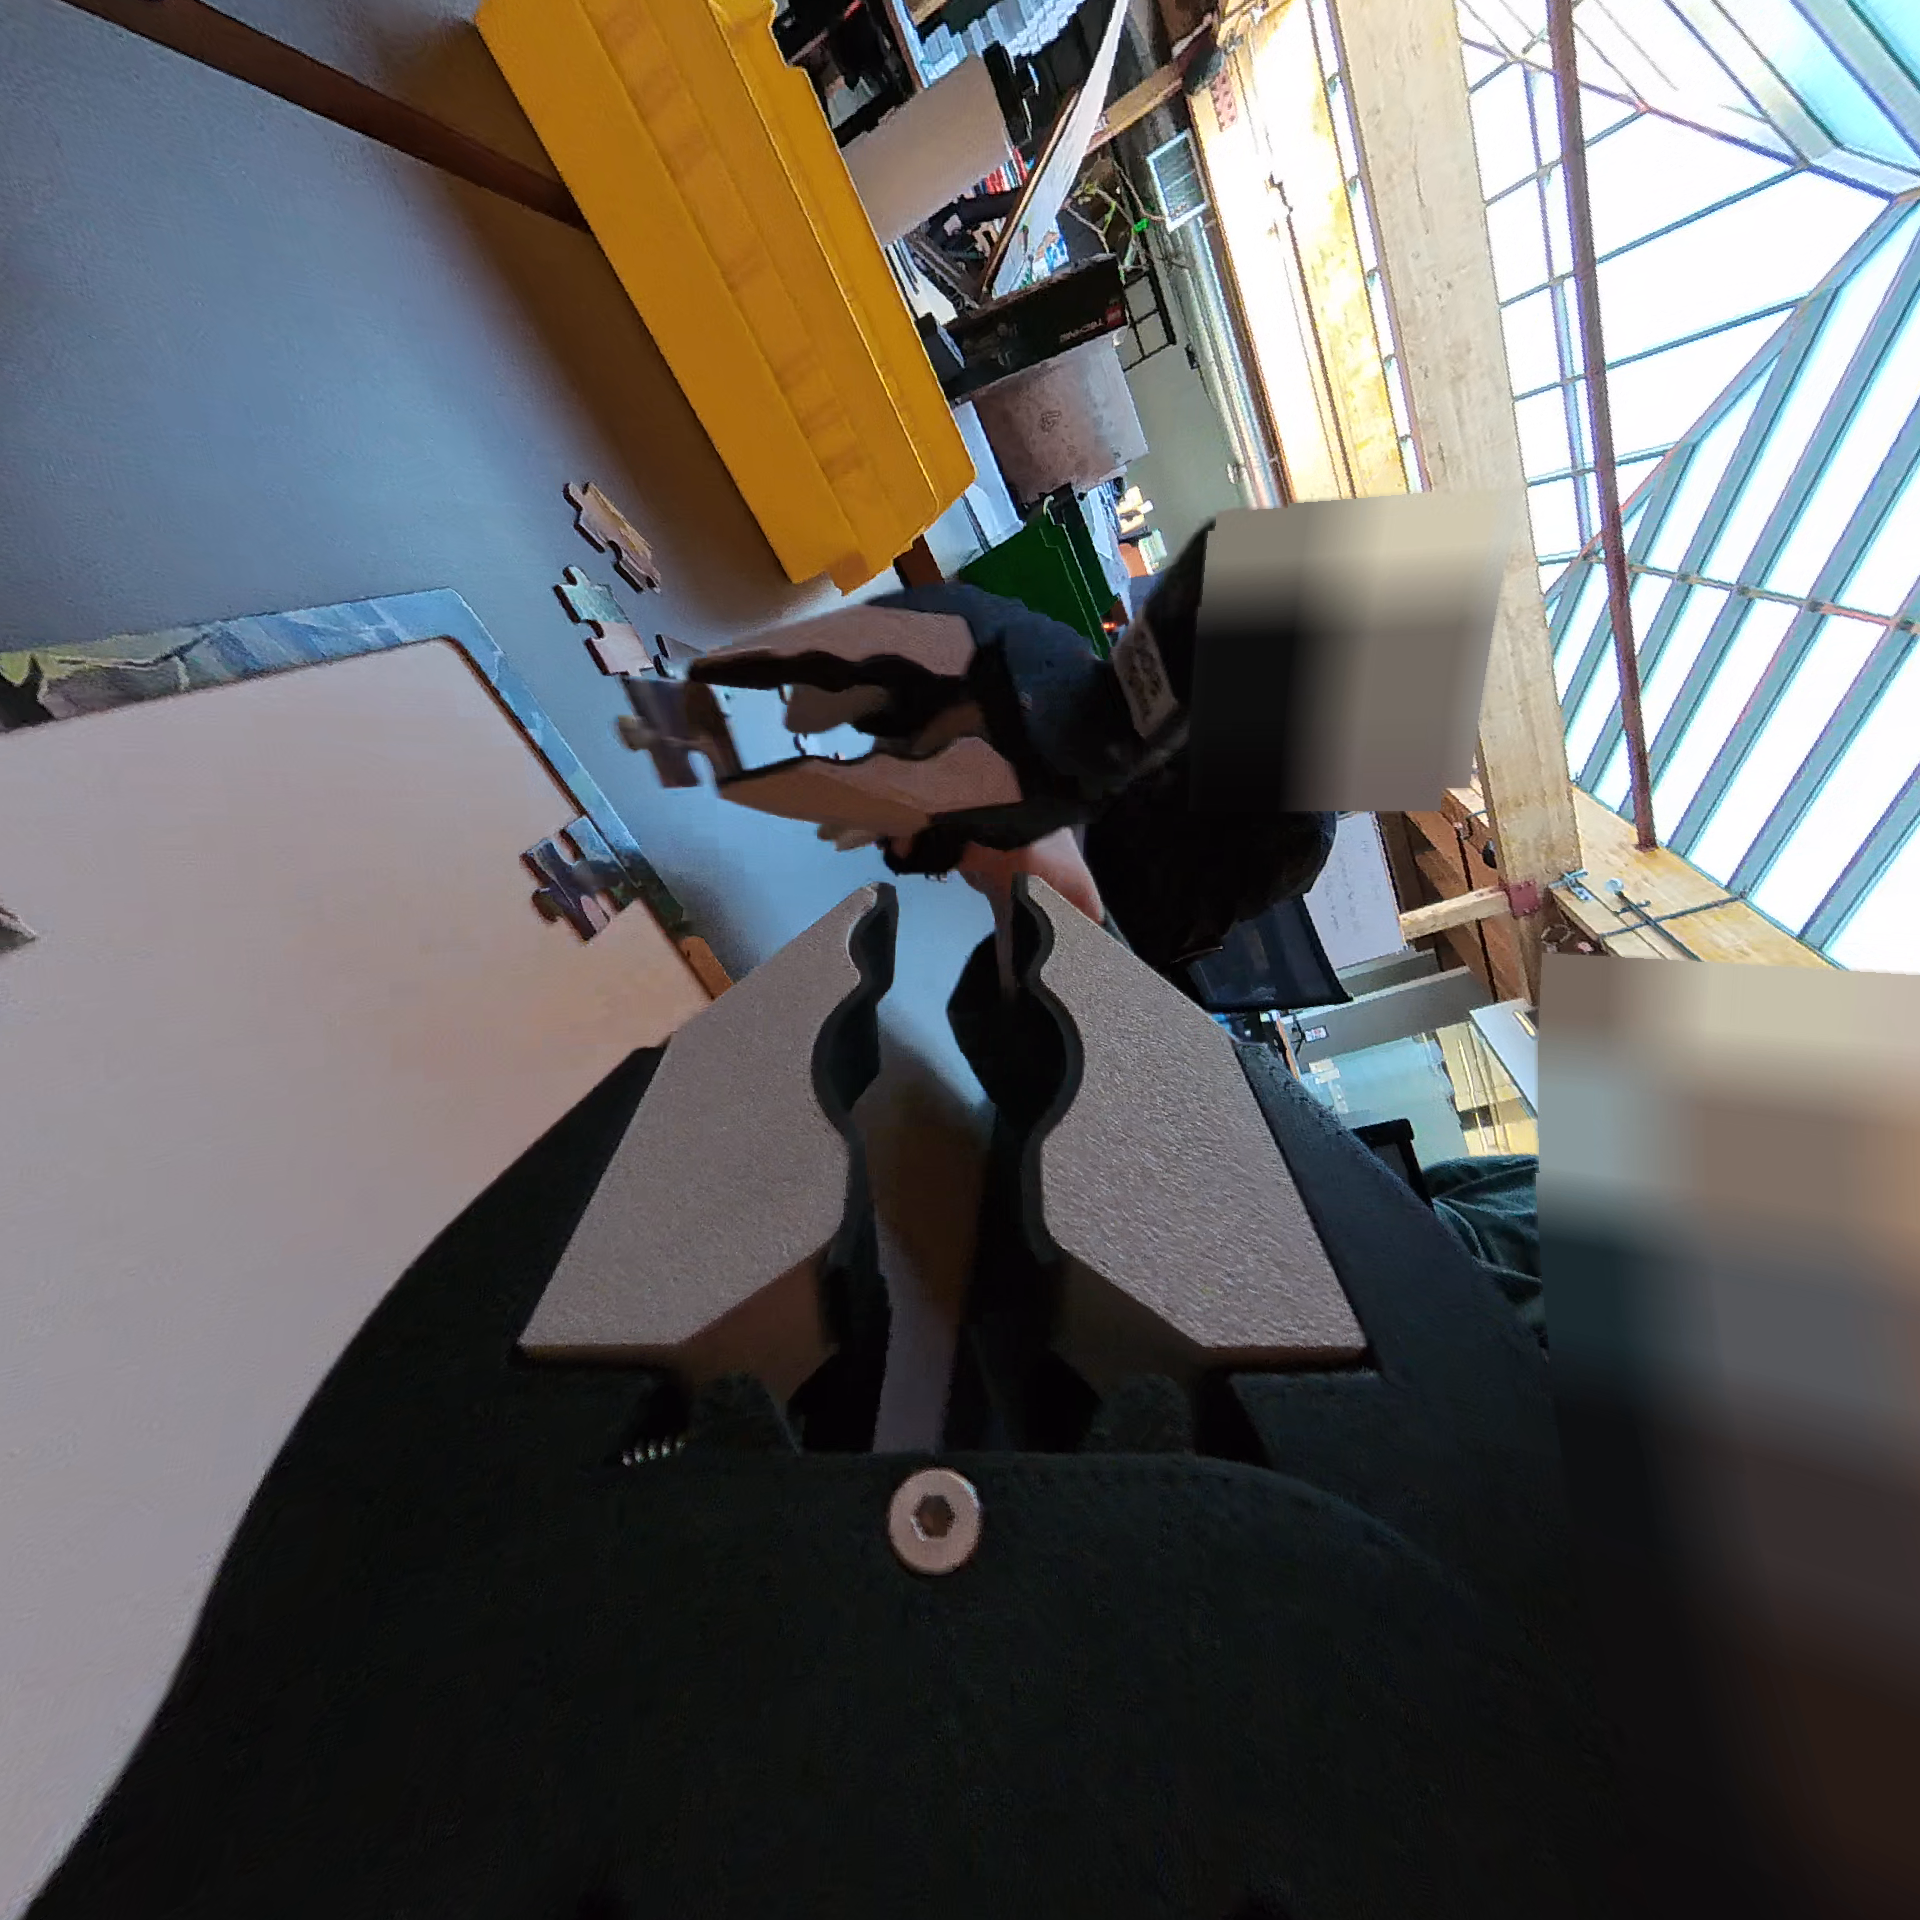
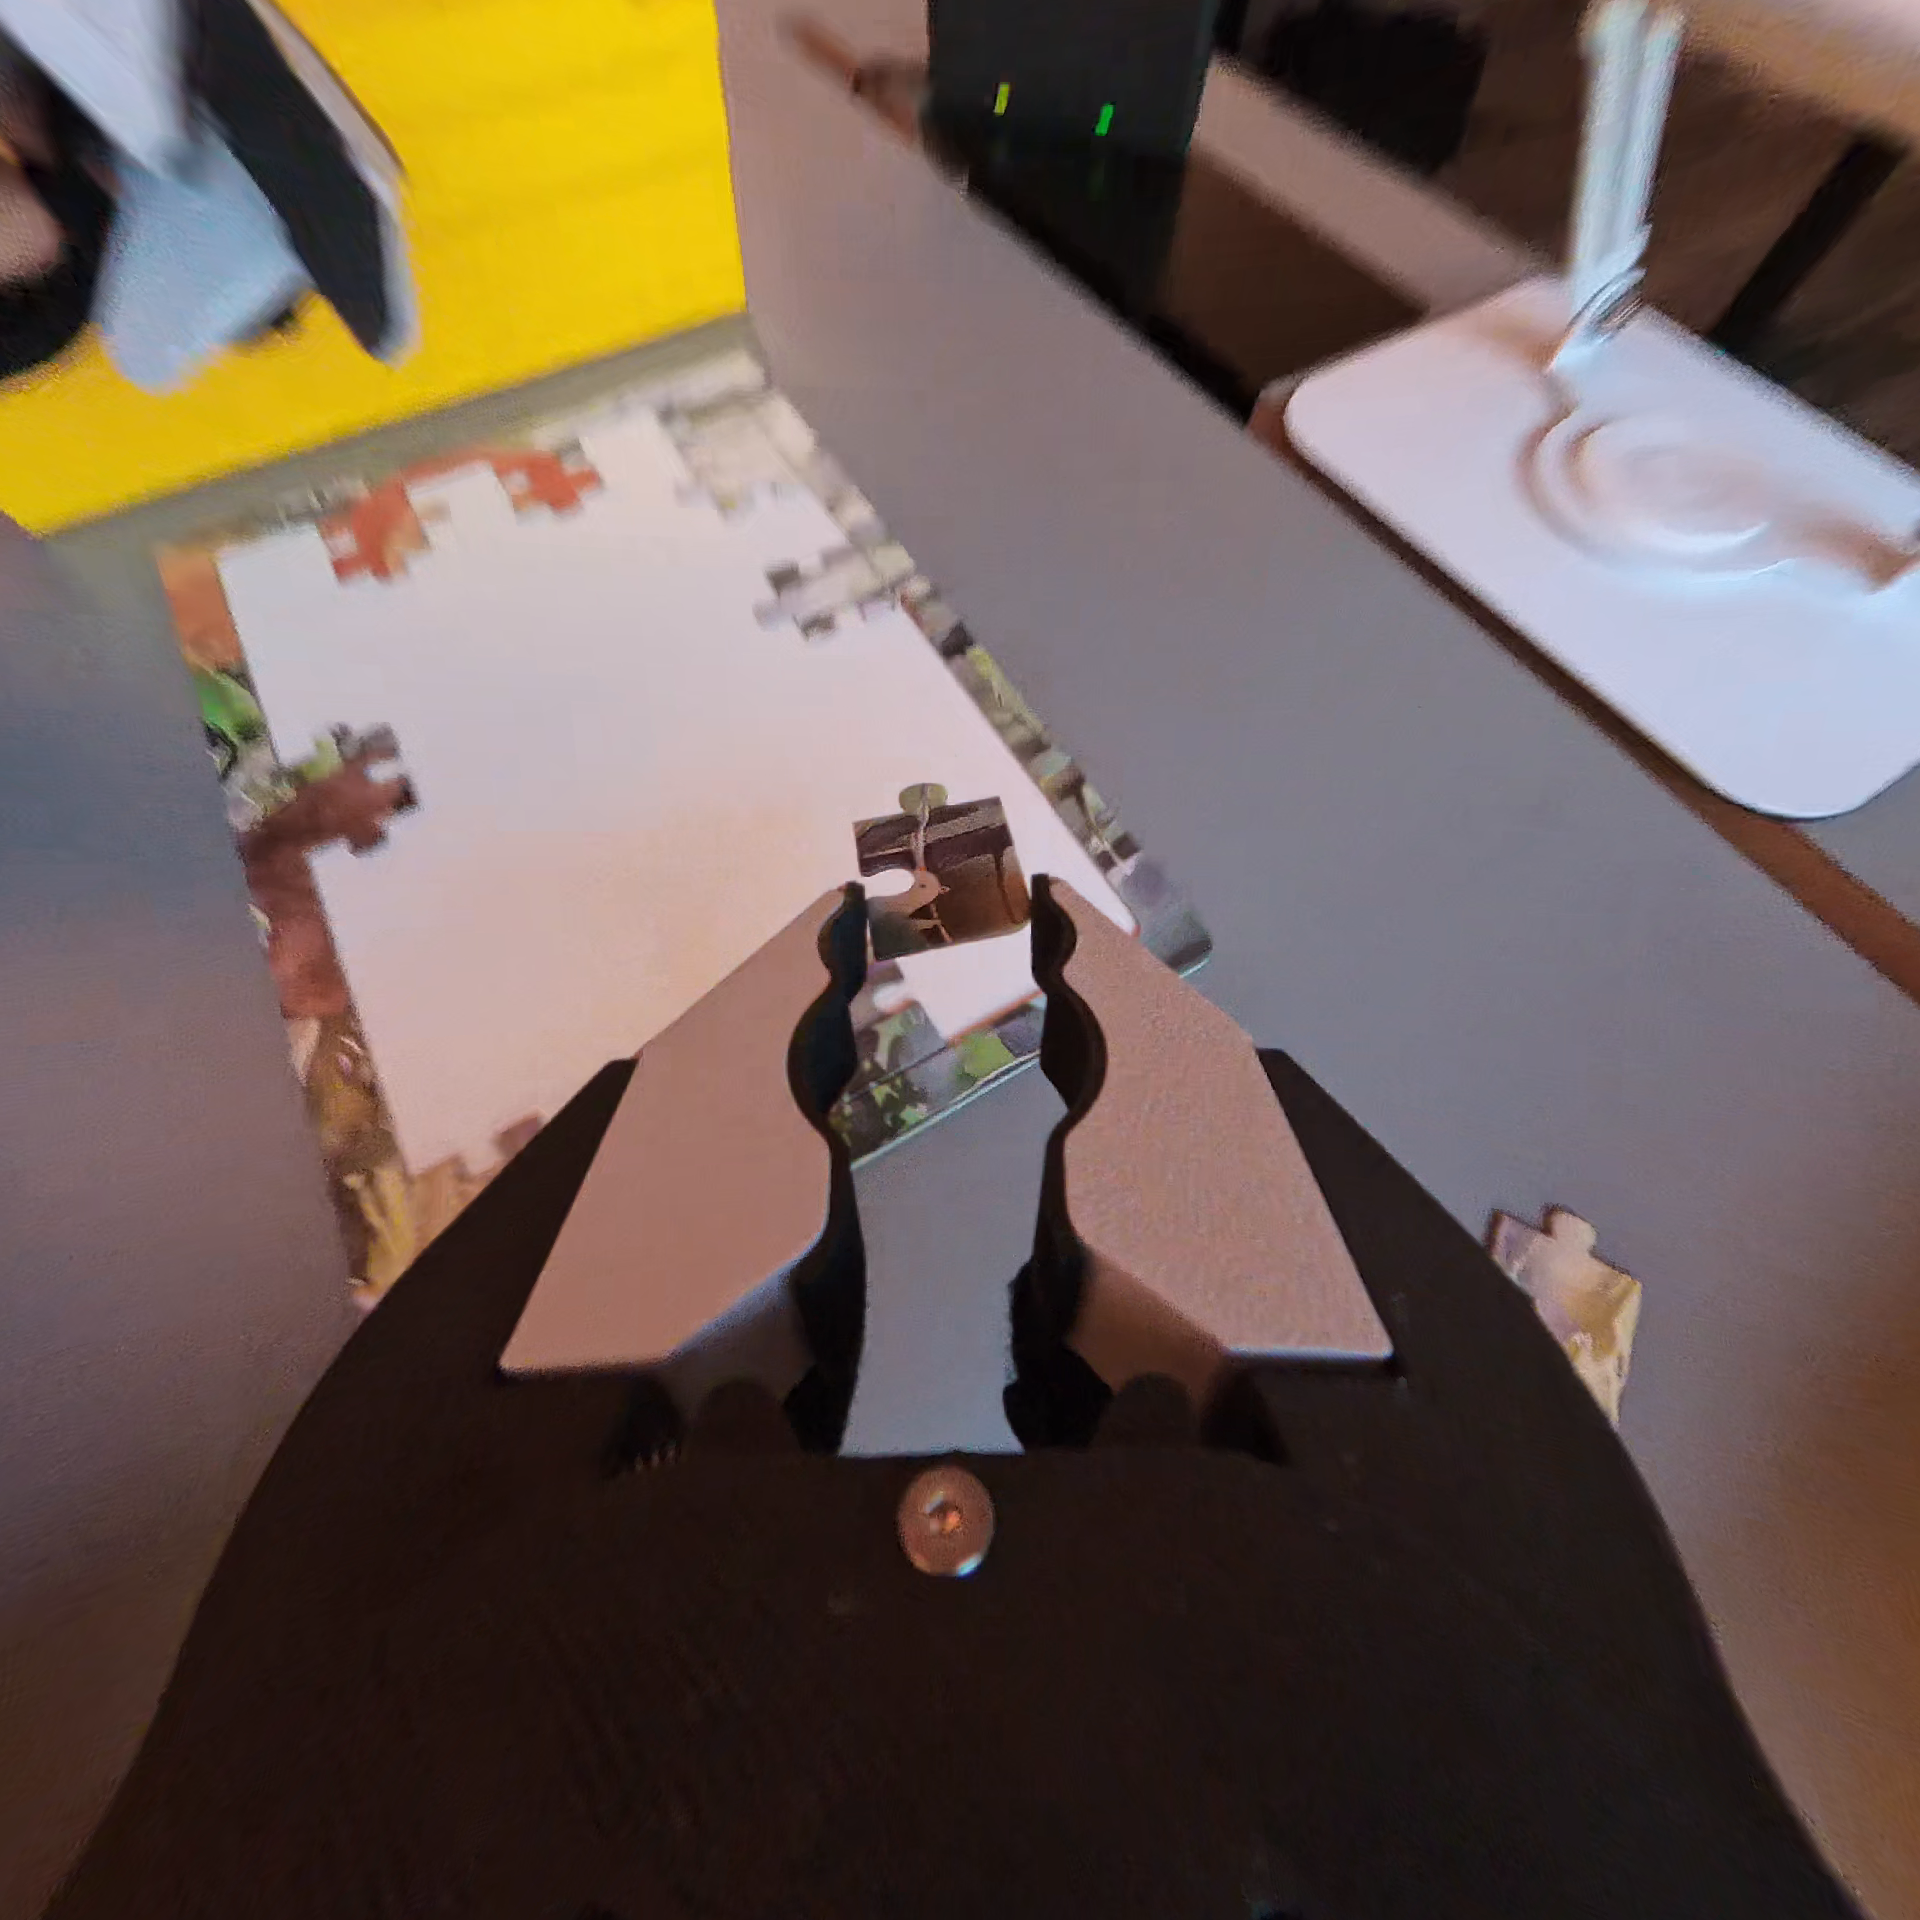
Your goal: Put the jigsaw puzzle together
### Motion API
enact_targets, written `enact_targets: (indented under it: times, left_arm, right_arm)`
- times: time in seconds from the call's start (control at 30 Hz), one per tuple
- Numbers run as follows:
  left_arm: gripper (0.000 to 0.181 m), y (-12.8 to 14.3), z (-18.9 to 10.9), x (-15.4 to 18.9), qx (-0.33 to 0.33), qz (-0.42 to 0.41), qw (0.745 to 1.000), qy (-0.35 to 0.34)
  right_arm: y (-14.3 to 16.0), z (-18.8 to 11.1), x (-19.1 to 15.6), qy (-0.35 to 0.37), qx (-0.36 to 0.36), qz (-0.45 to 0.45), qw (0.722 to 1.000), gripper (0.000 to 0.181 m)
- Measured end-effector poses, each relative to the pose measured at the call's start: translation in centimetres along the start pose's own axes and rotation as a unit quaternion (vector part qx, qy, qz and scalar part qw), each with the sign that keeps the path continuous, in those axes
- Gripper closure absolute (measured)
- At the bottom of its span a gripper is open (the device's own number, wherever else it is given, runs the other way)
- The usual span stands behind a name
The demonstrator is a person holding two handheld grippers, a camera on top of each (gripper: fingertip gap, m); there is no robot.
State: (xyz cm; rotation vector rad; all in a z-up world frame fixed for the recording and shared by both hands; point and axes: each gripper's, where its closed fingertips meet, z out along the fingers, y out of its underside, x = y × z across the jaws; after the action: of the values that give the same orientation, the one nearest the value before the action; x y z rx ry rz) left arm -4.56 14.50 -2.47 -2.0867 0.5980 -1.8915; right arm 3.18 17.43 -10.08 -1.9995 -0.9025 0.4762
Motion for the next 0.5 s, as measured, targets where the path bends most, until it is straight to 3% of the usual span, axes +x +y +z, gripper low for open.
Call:
enact_targets:
  times: [0.23,0.37,0.5]
  left_arm:
    - [0.171,3.3,1.6,-3.6,-0.099,0.02,0.99,-0.097]
    - [0.181,4.9,1.6,-6.1,-0.157,0.065,0.969,-0.178]
    - [0.181,6.8,2.0,-8.0,-0.209,0.072,0.952,-0.213]
  right_arm:
    - [3.1,3.6,2.1,-0.013,-0.071,-0.025,0.997,0.15]
    - [2.3,3.3,3.7,0.018,-0.046,-0.045,0.998,0.144]
    - [2.1,2.2,3.0,-0.005,-0.031,-0.046,0.998,0.154]
